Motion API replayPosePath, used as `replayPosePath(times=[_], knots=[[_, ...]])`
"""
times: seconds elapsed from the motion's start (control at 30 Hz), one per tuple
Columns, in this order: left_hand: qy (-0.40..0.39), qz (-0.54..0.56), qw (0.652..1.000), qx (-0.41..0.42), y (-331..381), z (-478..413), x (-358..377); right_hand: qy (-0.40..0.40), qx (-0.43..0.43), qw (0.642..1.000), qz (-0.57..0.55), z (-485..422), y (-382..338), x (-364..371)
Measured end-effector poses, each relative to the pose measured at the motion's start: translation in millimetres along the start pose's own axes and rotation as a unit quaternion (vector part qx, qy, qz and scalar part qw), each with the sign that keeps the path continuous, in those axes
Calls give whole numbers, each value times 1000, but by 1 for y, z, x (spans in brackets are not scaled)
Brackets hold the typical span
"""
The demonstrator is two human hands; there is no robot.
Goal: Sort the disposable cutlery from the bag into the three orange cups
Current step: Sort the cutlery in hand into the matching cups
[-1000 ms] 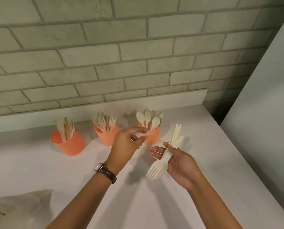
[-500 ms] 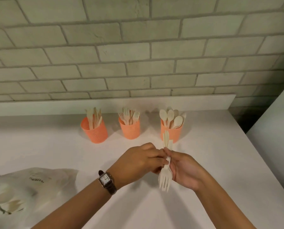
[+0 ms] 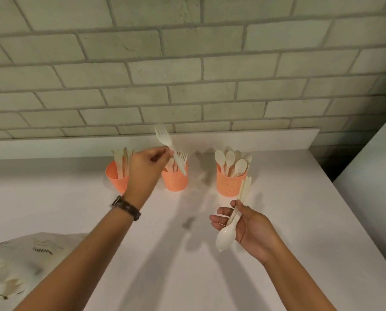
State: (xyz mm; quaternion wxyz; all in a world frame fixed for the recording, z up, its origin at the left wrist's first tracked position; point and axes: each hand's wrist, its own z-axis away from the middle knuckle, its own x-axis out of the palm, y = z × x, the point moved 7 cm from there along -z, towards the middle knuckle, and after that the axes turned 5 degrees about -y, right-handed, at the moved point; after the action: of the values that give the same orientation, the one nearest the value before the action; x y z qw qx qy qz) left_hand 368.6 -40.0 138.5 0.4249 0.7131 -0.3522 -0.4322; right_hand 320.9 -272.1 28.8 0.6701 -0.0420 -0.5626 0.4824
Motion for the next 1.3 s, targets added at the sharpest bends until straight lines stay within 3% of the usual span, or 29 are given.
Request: replayPosePath(times=[0.13, 0.3, 0.37, 0.5, 0.6, 0.67, 0.73, 0.8, 1.1, 1.23, 1.3], knots=[[54, -80, 995, -20, -29, -31, 2, -7, -19, 1000, -4, 2, -3, 1], [-15, -139, 984, -109, -76, -32, 24, -9, -30, 999, -14, 1, -9, 4], [-7, -156, 981, -117, -85, -26, 22, -17, -28, 999, -16, 0, -9, 6], [47, -145, 988, -34, -57, -4, 13, -33, -5, 999, -22, -1, -7, 13], [-47, -103, 986, 124, -8, 28, 32, -48, 23, 999, -8, -1, -3, 19], [-179, -114, 952, 220, 21, 56, 54, -67, 48, 996, 24, -1, 2, 23], [-285, -188, 884, 318, 34, 82, 75, -106, 76, 990, 56, -1, 8, 30], [-343, -268, 812, 390, 34, 100, 90, -126, 95, 985, 70, 2, 12, 36], [-368, -374, 676, 517, 56, 128, 106, -143, 128, 977, 97, 16, 10, 33], [-362, -385, 648, 548, 59, 132, 106, -145, 130, 977, 89, 19, 7, 30], [-336, -360, 665, 562, 63, 132, 102, -124, 112, 982, 83, 16, 3, 25]])
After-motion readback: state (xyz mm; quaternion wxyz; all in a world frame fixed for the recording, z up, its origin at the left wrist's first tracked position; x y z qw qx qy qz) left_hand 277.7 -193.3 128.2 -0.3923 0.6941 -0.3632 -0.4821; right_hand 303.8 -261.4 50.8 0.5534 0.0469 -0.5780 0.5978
